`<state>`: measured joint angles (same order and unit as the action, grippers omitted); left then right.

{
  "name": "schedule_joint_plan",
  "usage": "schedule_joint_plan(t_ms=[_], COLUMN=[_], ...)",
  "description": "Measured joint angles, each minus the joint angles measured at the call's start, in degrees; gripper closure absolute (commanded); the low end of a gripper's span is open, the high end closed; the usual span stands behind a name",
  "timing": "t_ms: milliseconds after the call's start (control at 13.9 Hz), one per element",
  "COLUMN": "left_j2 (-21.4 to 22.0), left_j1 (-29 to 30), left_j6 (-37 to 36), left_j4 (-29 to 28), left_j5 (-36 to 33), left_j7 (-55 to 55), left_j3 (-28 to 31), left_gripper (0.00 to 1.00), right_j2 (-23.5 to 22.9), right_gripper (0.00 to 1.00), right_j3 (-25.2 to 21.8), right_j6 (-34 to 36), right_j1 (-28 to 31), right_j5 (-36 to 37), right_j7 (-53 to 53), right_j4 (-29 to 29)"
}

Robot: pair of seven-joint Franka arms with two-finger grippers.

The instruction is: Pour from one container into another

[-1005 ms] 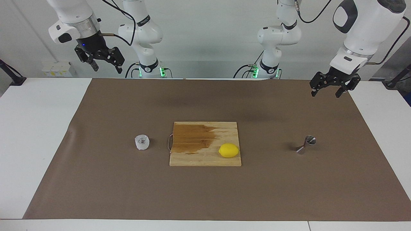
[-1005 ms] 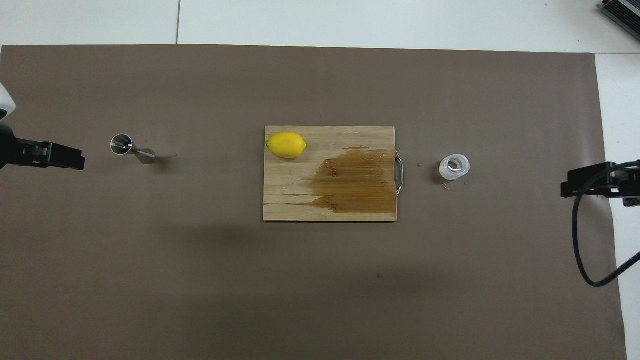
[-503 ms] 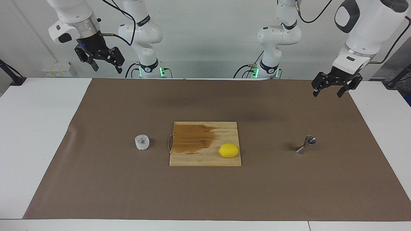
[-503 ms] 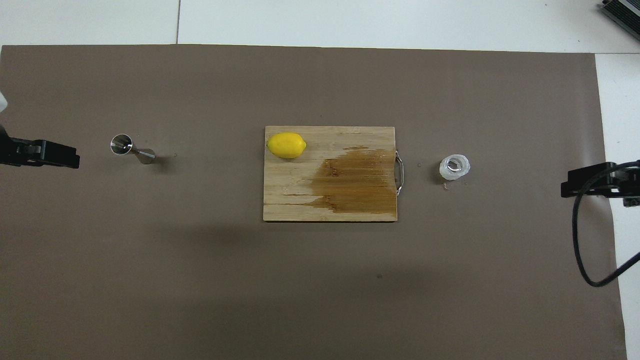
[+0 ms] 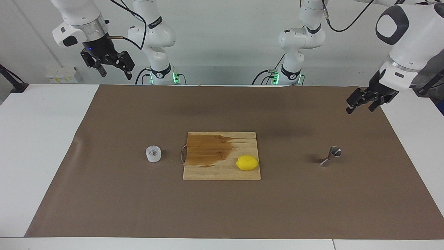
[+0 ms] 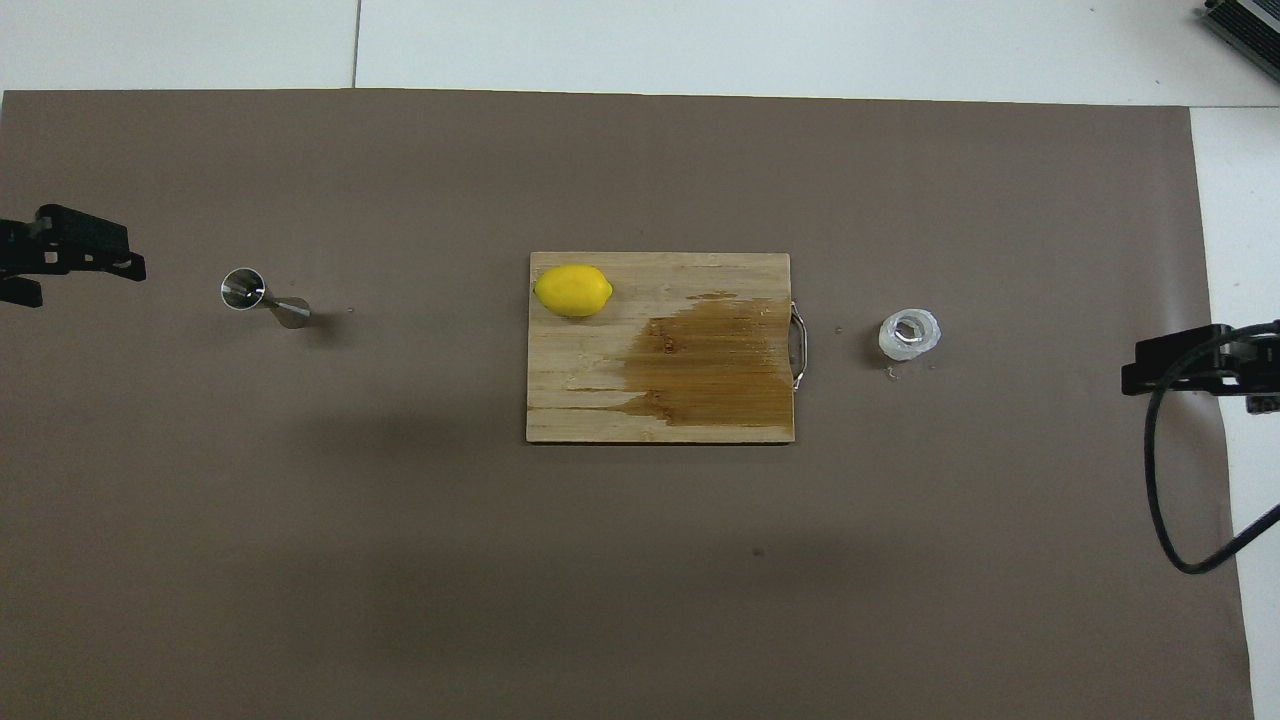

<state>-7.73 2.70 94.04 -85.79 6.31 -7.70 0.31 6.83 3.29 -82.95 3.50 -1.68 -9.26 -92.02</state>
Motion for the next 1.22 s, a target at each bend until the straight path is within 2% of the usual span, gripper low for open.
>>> schedule_joint_plan(t_ms=[215, 431, 646, 1005, 1221], left_j2=[-8.4, -13.1, -16.7, -20.5, -22.0], left_j1=[1.7, 3.8, 6.1, 10.6, 11.8], left_j6=[-1.1, -0.4, 1.2, 6.2, 9.1], left_j4=[7.9, 11.4, 11.6, 11.4, 8.5], left_j5=[4.4, 10.6, 13.4, 22.3, 26.9], left_j7=[-9.4, -21.5, -30.3, -43.3, -50.0], left_j3=[0.3, 0.4, 0.5, 0.7, 0.7], left_gripper=[0.00, 0.00, 0.00, 0.00, 0.00], right_j2=[0.0, 0.0, 0.0, 0.0, 0.0], right_gripper=[0.00, 0.00, 0.00, 0.00, 0.00], right_j3=[0.0, 0.0, 0.0, 0.0, 0.0], right_j6=[0.0, 0.0, 0.0, 0.0, 0.0], right_j1=[0.0, 0.0, 0.0, 0.0, 0.0], right_j5=[0.0, 0.0, 0.0, 0.0, 0.0], right_j7=[0.0, 0.0, 0.0, 0.0, 0.0], right_j4=[0.0, 0.0, 0.0, 0.0, 0.0])
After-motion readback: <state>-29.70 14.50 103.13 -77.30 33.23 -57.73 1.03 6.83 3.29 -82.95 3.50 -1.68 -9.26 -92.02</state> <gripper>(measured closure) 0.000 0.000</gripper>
